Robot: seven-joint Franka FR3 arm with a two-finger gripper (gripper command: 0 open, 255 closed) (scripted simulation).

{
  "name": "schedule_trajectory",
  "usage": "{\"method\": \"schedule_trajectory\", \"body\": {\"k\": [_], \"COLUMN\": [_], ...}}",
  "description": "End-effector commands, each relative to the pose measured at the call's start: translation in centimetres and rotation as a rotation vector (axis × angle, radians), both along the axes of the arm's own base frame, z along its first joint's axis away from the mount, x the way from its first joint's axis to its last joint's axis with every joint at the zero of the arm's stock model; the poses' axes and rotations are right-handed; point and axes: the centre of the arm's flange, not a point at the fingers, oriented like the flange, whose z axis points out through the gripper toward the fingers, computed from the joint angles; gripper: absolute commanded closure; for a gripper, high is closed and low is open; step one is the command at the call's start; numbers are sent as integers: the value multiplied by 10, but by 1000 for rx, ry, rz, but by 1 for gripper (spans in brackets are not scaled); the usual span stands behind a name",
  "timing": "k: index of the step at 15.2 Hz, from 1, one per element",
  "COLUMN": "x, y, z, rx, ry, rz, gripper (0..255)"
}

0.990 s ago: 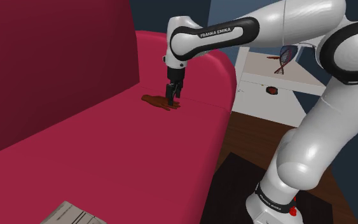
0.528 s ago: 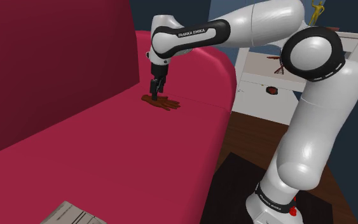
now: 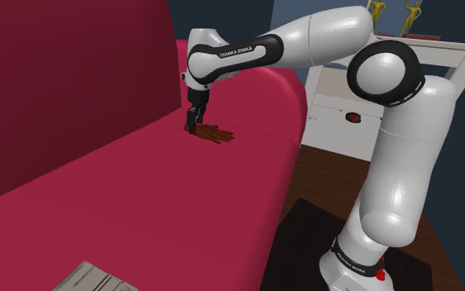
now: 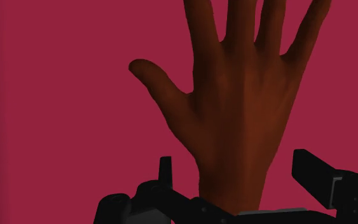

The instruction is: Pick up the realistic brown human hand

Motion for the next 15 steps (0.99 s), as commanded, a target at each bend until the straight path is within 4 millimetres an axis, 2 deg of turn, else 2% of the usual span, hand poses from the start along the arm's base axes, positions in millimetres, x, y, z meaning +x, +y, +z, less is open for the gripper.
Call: {"method": "schedule_trajectory", "body": {"k": [1, 3, 4, 13, 15], "x": [-1, -1, 0, -1, -1], "y": [0, 0, -1, 0, 0], "z": [-11, -14, -14, -14, -3], "rx": [0, 0, 0, 0, 0], "ry": [-1, -1, -1, -1, -1], "rz": [0, 0, 0, 0, 0], "gripper": [0, 0, 255, 255, 255]}}
